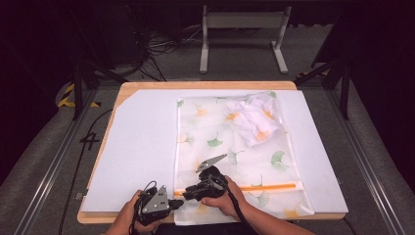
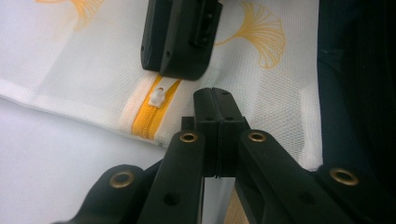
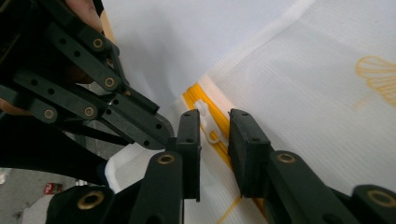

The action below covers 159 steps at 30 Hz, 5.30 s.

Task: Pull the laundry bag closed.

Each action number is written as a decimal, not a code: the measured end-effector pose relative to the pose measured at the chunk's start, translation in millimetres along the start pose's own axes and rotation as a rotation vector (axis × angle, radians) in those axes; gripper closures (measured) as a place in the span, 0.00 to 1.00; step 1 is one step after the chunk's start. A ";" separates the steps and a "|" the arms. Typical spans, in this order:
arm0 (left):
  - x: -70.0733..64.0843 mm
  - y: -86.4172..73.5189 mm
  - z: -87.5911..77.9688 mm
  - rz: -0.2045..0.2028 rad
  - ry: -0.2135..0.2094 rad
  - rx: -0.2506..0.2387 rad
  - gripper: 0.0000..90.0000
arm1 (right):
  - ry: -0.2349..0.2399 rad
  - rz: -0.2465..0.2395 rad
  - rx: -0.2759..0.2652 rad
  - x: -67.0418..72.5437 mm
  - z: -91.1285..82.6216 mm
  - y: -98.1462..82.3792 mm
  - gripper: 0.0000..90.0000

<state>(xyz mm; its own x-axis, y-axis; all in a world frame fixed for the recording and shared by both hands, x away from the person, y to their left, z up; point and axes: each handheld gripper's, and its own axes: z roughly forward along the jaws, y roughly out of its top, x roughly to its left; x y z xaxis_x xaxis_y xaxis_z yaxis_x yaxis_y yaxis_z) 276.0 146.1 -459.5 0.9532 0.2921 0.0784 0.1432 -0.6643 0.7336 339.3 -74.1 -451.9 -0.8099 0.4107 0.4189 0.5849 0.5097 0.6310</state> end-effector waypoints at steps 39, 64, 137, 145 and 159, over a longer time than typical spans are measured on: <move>0.1 0.3 0.0 0.002 -0.002 0.002 1.00 | -0.041 -0.096 -0.016 9.4 7.6 11.6 1.00; 2.2 0.4 -0.2 -0.020 -0.014 0.007 1.00 | -0.098 -0.157 -0.008 11.0 0.5 4.6 1.00; 8.7 0.5 1.2 -0.100 0.002 -0.001 1.00 | -0.018 -0.087 -0.021 7.0 -9.3 -3.3 1.00; 10.1 -0.4 1.0 -0.108 -0.008 -0.004 1.00 | 0.012 -0.042 -0.016 -4.2 -20.4 -4.2 1.00; 8.8 0.0 0.9 -0.093 -0.001 0.001 1.00 | -0.055 -0.103 -0.017 -3.1 -30.0 -11.3 1.00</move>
<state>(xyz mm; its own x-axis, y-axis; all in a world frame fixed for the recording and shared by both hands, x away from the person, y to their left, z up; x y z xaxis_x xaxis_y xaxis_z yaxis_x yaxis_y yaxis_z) 284.6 148.0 -459.4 0.9362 0.3514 0.0091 0.2313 -0.6352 0.7369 333.8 -103.9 -440.7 -0.8617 0.3978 0.3149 0.4972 0.5385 0.6803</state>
